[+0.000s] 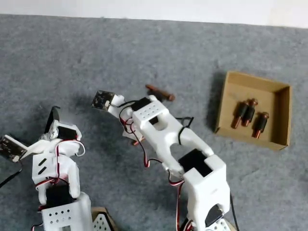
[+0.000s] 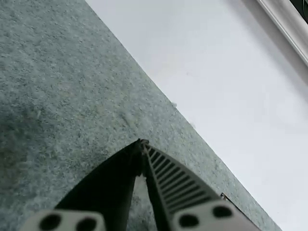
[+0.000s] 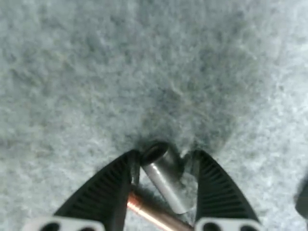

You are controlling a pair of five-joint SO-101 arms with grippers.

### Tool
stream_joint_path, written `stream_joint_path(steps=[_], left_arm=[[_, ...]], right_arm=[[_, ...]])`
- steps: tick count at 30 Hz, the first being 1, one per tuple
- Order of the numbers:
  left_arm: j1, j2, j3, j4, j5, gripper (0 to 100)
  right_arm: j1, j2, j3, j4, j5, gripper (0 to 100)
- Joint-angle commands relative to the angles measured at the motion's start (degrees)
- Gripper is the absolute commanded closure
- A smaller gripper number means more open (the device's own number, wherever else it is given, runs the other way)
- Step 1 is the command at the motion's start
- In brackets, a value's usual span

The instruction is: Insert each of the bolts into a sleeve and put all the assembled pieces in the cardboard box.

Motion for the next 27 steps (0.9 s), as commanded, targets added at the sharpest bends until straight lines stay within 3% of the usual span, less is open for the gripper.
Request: stream_joint_path(steps=[1, 7, 27], left_arm=[[-0.2, -0.6, 0.9, -1.2, 0.0, 99], [-0.2, -0.6, 0.9, -1.2, -0.1, 99], [0.7, -0.6, 0.9, -1.2, -0.3, 99]], right_arm=[[2.2, 1.1, 0.2, 1.2, 0.1, 87.4], [2.7, 1.0, 0.2, 1.2, -0.1, 81.8], [5.9, 1.2, -3.8, 5.7, 0.0, 81.8]])
